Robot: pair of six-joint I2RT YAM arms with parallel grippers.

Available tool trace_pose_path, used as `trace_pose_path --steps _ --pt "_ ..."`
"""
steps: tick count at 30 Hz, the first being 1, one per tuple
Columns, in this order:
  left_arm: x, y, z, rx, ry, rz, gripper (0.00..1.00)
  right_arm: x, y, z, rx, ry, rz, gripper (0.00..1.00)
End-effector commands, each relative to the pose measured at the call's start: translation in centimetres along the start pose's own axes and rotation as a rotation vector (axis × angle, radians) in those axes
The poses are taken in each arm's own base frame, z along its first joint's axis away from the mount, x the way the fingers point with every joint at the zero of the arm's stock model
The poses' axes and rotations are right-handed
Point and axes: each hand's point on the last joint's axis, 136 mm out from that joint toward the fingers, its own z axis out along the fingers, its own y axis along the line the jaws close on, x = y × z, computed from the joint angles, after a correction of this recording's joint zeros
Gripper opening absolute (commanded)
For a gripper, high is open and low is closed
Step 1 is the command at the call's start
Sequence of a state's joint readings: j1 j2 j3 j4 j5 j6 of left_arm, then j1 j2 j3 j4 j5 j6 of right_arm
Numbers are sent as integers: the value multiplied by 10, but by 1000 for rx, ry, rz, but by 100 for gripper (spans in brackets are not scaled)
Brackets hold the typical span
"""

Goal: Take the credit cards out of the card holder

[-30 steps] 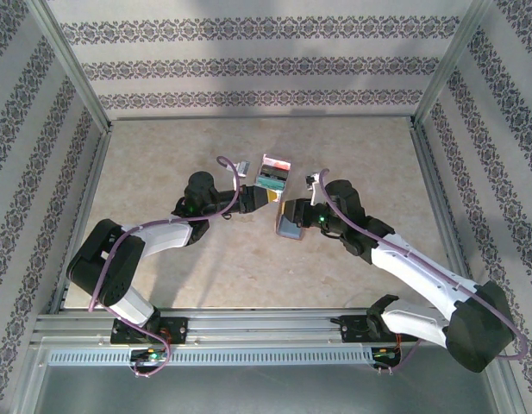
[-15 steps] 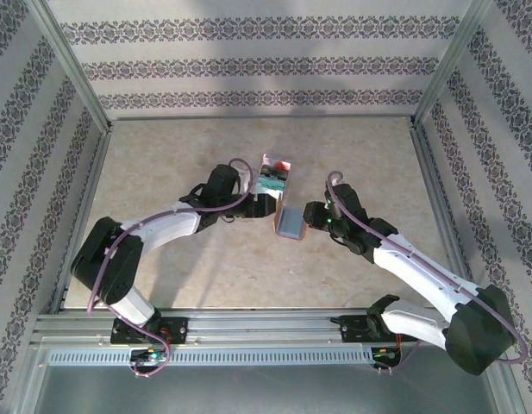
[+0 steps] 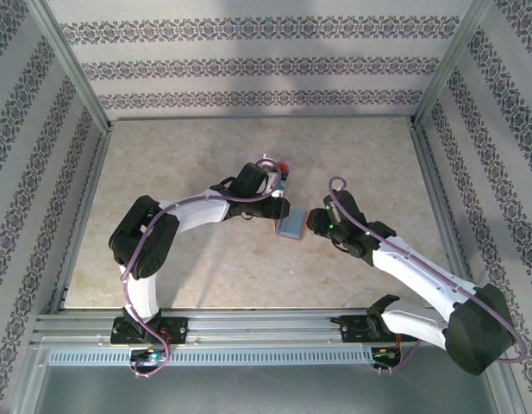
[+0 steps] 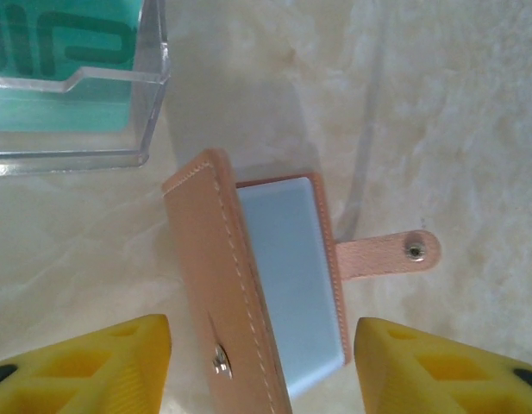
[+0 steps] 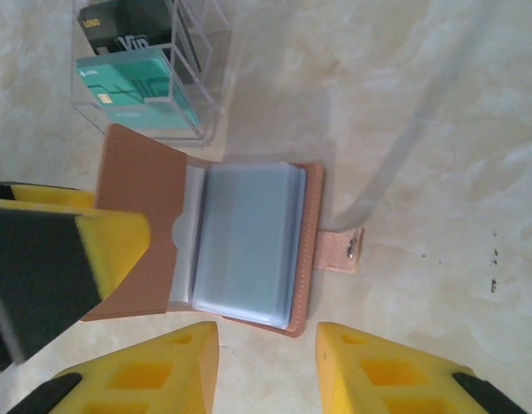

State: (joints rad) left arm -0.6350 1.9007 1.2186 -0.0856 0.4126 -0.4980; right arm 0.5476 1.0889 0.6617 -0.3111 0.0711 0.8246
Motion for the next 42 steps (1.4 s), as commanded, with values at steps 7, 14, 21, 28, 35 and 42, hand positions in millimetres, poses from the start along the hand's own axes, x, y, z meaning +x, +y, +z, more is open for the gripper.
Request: trace_pose_path --steps 7,14,21,28,35,42 --pt "12 3 3 35 11 -77 5 7 -20 6 -17 3 100 40" --pt "-17 -4 -36 265 -157 -256 0 14 -20 9 -172 3 207 53" --pt "-45 -13 -78 455 -300 -354 0 4 4 -11 -366 -58 204 69" --pt "-59 -27 -107 560 -362 -375 0 6 12 -11 -459 -77 216 74" --pt "-67 -49 -139 645 -399 -341 0 -4 28 -10 -553 -110 217 78" --pt "-70 -65 -160 693 -421 -293 0 -21 50 -18 -665 -152 203 85"
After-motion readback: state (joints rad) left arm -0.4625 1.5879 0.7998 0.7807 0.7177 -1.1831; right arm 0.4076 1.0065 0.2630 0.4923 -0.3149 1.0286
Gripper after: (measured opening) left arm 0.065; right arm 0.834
